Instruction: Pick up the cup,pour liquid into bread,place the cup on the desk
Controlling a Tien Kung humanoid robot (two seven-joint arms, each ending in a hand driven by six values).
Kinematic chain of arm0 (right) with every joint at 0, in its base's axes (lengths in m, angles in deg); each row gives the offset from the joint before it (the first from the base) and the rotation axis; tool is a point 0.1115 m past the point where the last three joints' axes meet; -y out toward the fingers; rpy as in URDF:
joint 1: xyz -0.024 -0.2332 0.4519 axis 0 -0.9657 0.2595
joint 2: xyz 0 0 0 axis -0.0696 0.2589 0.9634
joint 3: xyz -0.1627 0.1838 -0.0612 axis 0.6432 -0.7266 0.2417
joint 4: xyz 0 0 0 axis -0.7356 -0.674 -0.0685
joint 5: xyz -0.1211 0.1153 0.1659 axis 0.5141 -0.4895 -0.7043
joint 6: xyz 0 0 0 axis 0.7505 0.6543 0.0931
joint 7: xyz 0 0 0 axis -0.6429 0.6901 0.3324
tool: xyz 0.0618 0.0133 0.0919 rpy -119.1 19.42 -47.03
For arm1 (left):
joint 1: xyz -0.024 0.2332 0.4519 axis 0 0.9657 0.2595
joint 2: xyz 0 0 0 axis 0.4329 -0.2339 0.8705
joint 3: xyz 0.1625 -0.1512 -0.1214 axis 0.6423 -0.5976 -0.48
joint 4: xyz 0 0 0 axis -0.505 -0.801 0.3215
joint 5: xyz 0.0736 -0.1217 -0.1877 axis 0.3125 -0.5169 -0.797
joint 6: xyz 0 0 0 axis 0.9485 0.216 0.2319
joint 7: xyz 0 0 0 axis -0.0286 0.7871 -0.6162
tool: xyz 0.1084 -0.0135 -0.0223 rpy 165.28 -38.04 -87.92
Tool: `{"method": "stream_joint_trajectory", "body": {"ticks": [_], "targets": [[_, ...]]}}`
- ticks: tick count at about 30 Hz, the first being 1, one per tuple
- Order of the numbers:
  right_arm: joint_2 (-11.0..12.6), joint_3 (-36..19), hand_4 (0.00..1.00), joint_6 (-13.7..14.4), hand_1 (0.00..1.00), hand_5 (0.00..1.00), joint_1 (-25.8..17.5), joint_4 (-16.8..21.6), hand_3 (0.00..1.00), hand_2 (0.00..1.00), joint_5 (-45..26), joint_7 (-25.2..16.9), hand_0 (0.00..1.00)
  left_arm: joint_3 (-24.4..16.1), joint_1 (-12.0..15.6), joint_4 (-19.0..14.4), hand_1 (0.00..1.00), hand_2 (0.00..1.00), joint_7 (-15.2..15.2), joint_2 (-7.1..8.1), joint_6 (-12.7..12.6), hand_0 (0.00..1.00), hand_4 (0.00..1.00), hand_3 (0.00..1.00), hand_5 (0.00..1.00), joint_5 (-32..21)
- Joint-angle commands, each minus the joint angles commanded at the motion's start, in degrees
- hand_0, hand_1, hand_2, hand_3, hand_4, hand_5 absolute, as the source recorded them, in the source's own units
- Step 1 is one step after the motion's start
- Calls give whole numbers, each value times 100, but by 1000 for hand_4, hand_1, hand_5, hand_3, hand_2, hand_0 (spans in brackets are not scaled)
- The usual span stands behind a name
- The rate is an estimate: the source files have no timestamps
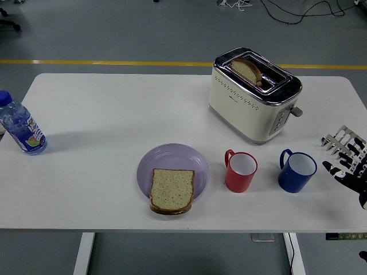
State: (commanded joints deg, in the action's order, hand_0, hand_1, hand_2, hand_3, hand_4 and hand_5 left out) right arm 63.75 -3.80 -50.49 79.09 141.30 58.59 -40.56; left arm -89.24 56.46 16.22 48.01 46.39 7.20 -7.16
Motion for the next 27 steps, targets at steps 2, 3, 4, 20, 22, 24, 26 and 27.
{"method": "stream_joint_trajectory", "body": {"ticks": [2,3,4,20,22,24,26,27], "targets": [[9,32,996,4,839,101,-23,16,998,939,-11,-4,889,-3,-1,0,739,740,0,0,0,669,397,634,998,1],[13,50,996,11,839,101,-33,23,998,939,-7,-6,889,-6,-3,-1,739,740,0,1,0,669,397,634,998,3],[24,124,996,40,839,101,-72,52,998,939,7,-18,889,-21,-13,-3,739,740,0,7,3,669,397,634,998,12],[-9,763,998,320,849,108,-39,-168,983,941,4,-265,907,-98,-57,-5,739,739,11,8,7,670,397,634,998,30],[-15,795,998,335,849,108,-6,-227,983,941,15,-285,907,-104,-58,-6,739,739,11,7,7,670,397,634,998,31],[-19,866,998,366,849,108,71,-324,983,941,41,-319,907,-104,-63,-6,739,739,12,8,7,670,397,634,998,26],[-36,928,998,409,848,107,144,-404,980,941,65,-348,907,-106,-69,-6,739,740,16,9,7,670,397,634,998,34],[-50,956,998,430,848,107,178,-439,980,941,67,-363,907,-106,-72,-6,739,740,17,8,7,670,397,634,998,39]]}}
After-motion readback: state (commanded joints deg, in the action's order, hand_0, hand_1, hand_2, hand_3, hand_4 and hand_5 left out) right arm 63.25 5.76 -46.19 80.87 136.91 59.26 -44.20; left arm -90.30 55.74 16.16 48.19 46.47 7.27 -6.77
